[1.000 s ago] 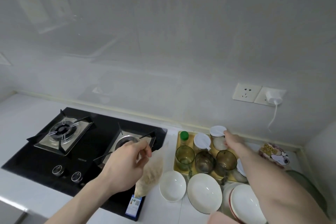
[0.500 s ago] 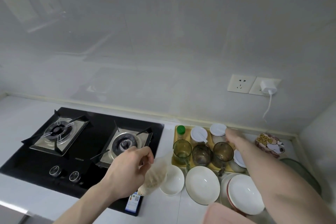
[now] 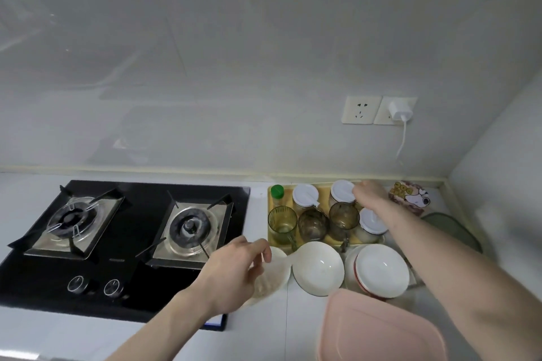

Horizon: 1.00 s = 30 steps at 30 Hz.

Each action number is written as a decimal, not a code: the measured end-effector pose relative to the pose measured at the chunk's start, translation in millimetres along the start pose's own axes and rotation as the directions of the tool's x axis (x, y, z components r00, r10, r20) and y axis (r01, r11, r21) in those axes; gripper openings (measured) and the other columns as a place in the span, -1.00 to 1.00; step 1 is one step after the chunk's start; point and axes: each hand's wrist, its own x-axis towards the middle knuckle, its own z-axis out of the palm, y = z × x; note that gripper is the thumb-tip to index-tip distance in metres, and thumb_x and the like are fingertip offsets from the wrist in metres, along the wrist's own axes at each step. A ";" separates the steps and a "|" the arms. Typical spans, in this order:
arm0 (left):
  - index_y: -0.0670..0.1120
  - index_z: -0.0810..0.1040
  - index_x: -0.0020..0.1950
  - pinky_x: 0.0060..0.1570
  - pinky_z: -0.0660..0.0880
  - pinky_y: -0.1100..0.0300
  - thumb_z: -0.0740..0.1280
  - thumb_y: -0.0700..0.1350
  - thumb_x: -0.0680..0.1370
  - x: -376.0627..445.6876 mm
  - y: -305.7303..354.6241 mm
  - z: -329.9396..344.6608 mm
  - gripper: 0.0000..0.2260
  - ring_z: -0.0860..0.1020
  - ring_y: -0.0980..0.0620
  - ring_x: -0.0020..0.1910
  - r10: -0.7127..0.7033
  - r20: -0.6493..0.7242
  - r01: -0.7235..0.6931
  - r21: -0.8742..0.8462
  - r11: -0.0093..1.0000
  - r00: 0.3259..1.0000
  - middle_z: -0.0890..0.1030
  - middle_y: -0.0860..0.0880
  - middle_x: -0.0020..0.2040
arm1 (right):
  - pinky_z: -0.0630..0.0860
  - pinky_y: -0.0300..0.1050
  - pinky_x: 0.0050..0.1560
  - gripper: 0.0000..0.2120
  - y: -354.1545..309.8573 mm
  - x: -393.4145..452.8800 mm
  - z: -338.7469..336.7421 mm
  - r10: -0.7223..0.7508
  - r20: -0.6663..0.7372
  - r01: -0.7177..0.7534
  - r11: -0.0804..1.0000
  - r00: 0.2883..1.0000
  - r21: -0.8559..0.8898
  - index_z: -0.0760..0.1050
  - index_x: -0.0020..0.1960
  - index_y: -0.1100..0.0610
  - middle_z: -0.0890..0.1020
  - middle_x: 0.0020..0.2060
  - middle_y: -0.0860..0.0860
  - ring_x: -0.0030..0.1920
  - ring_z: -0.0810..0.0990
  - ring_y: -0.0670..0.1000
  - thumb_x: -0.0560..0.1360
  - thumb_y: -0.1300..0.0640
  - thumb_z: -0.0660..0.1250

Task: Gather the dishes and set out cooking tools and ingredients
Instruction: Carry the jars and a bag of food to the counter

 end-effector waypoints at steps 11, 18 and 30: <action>0.10 0.38 0.11 0.02 0.44 0.14 0.28 -0.13 0.55 33.5 0.7 71.2 -0.80 0.46 0.04 0.09 0.114 0.292 -0.127 0.025 0.992 0.950 0.60 0.11 -0.01 | 0.46 -0.06 0.25 -0.64 37.0 -56.2 -7.4 -0.166 -0.161 0.193 0.967 0.973 0.165 0.50 0.33 0.10 0.58 0.31 0.03 0.26 0.59 0.09 0.55 0.15 0.36; 0.08 0.42 0.09 0.05 0.38 0.21 0.23 -0.11 0.56 42.0 3.1 83.9 -0.86 0.46 0.02 0.09 0.184 0.131 -0.192 0.046 0.980 0.974 0.55 0.09 -0.03 | 0.45 -0.10 0.13 -0.59 40.2 -83.0 0.6 -0.236 -0.151 0.253 0.962 0.960 0.105 0.43 0.37 0.05 0.53 0.30 -0.03 0.08 0.57 -0.05 0.54 0.20 0.35; 0.11 0.39 0.35 0.37 0.34 0.10 0.27 -0.04 0.57 22.3 -13.7 81.0 -0.65 0.39 0.03 0.33 0.066 0.124 -0.072 0.045 0.996 0.990 0.53 0.11 0.31 | 0.53 -0.07 0.26 -0.65 -24.5 -131.0 43.0 -0.495 -0.148 0.516 0.833 0.856 0.200 0.44 0.32 -0.06 0.48 0.22 -0.17 0.13 0.56 -0.12 0.58 0.20 0.32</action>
